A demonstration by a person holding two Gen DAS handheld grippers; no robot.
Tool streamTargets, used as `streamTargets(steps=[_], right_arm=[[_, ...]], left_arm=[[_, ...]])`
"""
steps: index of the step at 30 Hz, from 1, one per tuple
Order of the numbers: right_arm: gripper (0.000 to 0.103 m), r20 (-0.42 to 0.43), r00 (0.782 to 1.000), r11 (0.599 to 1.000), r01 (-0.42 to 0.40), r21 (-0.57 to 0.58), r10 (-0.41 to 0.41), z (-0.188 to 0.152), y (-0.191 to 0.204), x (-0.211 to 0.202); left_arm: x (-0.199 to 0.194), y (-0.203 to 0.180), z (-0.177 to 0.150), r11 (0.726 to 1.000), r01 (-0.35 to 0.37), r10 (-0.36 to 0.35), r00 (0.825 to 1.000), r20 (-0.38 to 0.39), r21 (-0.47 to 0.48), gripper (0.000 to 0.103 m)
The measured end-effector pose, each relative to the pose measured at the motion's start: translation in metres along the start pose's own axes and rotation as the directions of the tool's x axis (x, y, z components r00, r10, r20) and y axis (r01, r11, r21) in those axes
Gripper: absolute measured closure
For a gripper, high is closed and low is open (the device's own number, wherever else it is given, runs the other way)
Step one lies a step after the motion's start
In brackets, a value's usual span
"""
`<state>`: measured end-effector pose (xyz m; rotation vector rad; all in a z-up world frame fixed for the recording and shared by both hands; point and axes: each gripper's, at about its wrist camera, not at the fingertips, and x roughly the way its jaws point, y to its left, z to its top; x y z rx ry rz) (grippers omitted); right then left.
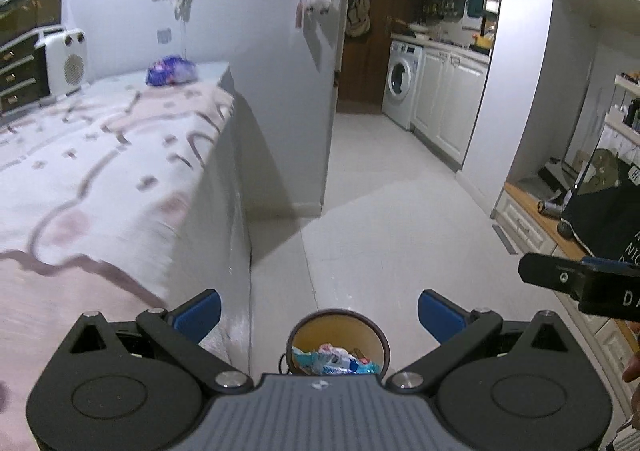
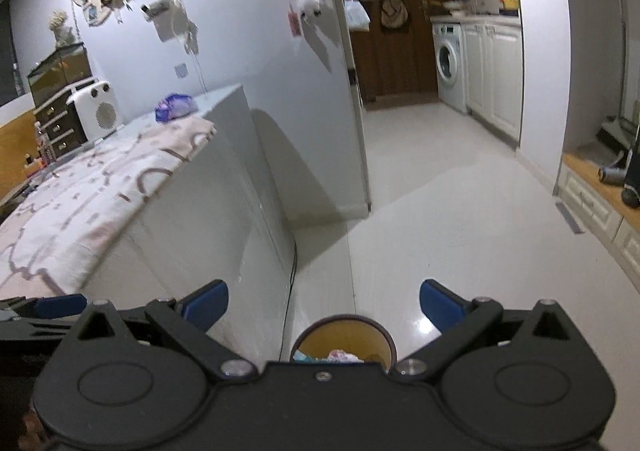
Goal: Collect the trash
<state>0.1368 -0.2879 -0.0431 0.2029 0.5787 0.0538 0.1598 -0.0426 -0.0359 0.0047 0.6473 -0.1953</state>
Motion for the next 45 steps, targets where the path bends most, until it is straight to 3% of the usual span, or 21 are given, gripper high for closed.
streamTargets(steps=[10, 19, 45], right_arm=[[0.0, 0.04, 0.999, 1.0, 0.002, -0.006, -0.002, -0.009, 0.025, -0.053], [0.0, 0.026, 0.999, 0.999, 0.024, -0.024, -0.023, -0.021, 0.045, -0.08], [0.0, -0.053, 0.996, 0.991, 0.071, -0.111, -0.077, -0.055, 0.07, -0.104]], left_arm=[[-0.066, 0.025, 0.0, 0.999, -0.044, 0.046, 0.998, 0.054, -0.028, 0.0], [-0.095, 0.04, -0.016, 0.997, -0.064, 0.065, 0.997, 0.035, -0.04, 0.0], [-0.11, 0.064, -0.057, 0.992, -0.115, 0.112, 0.992, -0.053, -0.06, 0.0]])
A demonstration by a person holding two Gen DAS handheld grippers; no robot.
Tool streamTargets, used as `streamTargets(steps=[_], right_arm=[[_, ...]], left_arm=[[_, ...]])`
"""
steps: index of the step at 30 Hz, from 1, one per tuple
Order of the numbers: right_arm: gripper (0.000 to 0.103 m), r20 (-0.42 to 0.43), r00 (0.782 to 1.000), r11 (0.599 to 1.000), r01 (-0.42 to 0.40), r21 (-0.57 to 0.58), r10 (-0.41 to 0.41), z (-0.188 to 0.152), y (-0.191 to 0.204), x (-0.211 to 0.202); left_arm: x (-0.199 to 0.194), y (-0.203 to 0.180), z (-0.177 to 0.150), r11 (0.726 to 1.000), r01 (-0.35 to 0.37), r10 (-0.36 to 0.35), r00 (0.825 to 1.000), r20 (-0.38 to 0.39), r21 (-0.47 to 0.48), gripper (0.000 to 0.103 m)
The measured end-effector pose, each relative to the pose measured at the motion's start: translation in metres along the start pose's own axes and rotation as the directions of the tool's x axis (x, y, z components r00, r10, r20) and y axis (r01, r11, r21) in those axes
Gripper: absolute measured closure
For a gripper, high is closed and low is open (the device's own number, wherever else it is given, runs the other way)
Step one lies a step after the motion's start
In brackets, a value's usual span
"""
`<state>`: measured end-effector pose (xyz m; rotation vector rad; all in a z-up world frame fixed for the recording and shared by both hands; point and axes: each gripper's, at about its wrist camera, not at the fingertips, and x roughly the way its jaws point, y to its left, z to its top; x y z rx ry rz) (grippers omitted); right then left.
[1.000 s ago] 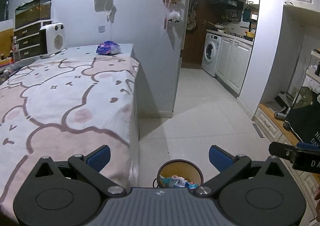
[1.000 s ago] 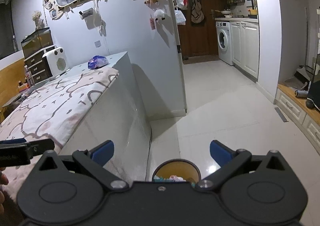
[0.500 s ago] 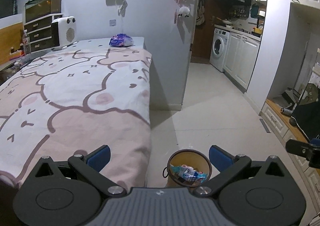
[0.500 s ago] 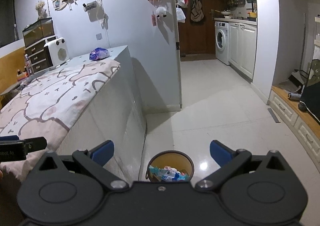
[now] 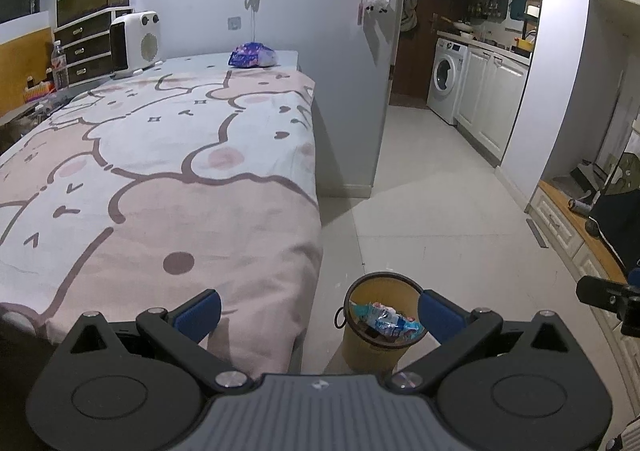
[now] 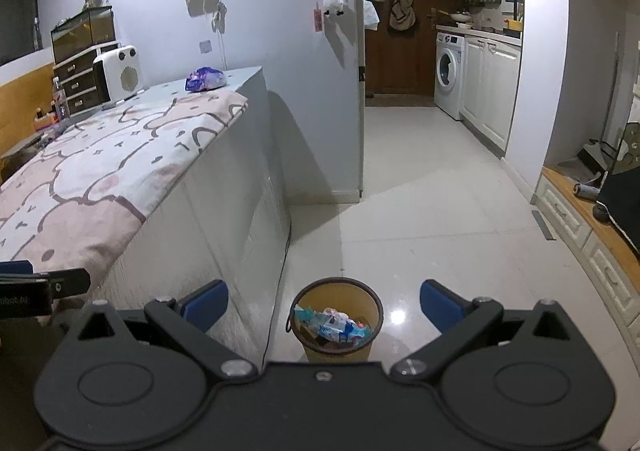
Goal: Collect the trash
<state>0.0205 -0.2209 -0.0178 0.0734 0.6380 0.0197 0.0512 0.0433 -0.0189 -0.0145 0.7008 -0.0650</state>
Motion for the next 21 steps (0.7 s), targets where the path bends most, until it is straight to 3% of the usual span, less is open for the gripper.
streamTargets(steps=[21], right_arm=[[0.0, -0.019, 1.0, 1.0, 0.008, -0.003, -0.008, -0.007, -0.0021, 0.0005]], left_arm=[[0.0007, -0.0019, -0.0008, 1.0, 0.001, -0.001, 1.0, -0.006, 0.002, 0.0]])
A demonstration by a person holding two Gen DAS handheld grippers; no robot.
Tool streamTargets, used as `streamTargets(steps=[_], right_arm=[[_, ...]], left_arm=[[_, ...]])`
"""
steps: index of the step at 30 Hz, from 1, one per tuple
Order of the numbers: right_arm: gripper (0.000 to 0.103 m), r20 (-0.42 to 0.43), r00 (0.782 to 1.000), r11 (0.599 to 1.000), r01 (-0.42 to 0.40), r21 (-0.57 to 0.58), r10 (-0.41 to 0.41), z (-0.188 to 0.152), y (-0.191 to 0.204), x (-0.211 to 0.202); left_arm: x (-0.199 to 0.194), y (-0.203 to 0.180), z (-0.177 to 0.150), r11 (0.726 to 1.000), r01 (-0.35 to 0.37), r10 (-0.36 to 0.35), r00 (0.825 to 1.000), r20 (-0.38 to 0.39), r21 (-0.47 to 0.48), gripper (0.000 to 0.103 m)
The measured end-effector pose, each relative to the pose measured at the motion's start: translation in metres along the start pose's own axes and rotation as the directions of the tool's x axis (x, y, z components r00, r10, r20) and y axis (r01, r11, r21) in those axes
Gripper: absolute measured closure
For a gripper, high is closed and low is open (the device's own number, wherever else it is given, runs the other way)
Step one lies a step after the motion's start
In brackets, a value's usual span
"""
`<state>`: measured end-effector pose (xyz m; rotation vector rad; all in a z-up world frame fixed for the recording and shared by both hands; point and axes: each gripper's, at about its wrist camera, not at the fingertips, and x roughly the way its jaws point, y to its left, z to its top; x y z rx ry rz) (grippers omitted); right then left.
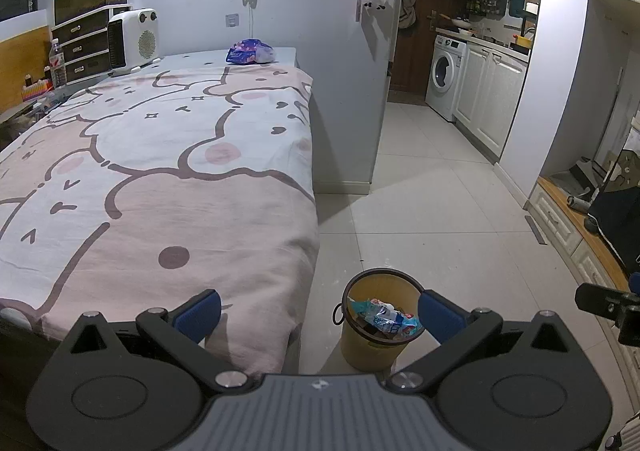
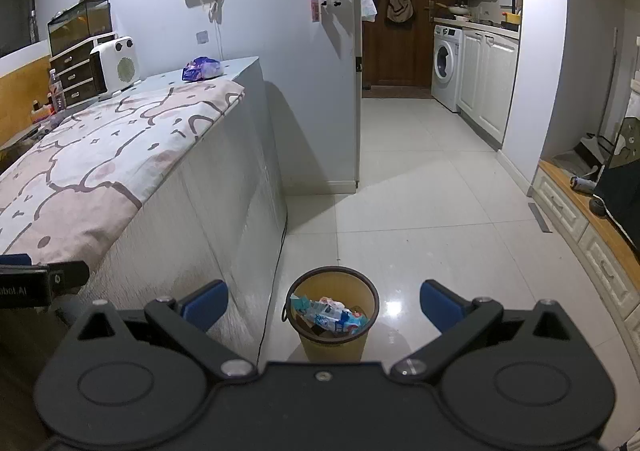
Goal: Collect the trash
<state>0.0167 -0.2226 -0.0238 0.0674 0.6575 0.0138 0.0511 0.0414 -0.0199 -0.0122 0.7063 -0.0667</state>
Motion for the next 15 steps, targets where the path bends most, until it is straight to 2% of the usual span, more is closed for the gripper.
streamTargets(steps=[15], right_arm=[[0.0, -0.001, 1.0, 1.0, 0.008, 0.003, -0.008, -0.0001, -0.0009, 0.0008]], left_arm=[[-0.0002, -0.0005, 0.0, 1.0, 0.0, 0.0, 1.0, 0.0, -0.001, 0.0]])
